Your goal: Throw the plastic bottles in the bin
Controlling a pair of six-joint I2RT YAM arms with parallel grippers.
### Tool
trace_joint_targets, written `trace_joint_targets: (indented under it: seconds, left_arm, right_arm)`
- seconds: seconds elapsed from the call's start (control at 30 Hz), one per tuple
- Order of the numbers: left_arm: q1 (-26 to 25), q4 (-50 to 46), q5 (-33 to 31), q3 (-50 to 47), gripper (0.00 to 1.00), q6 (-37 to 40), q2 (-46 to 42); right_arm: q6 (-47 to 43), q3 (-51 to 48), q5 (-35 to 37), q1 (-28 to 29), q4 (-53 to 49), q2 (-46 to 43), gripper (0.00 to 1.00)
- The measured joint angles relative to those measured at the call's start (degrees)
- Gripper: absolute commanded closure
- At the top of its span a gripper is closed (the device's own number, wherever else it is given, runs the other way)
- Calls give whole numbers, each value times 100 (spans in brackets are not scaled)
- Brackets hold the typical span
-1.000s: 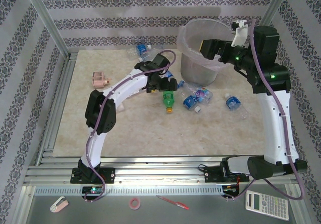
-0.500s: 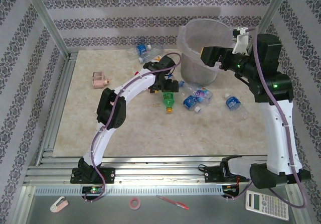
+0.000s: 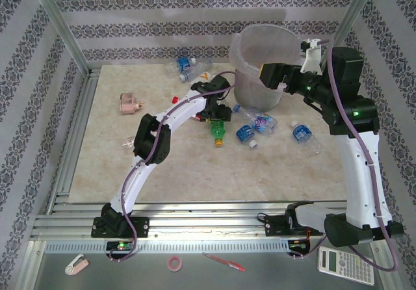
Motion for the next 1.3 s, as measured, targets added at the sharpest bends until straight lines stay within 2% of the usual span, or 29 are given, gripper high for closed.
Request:
trace_joint_targets:
  seconds: [0.17, 0.4, 0.57, 1.3]
  left_arm:
    - [0, -55, 17, 0, 41, 105, 35]
    - [0, -61, 20, -31, 49, 210, 2]
    - [0, 4, 76, -481, 52, 280, -278]
    - [0, 1432, 835, -2374, 54, 271, -2457]
  right_arm:
    - [-2, -13, 2, 0, 0, -33, 2]
    - [-2, -68, 0, 0, 44, -57, 2]
    - [0, -142, 0, 0, 74, -52, 2]
    - [131, -238, -208, 0, 188, 44, 2]
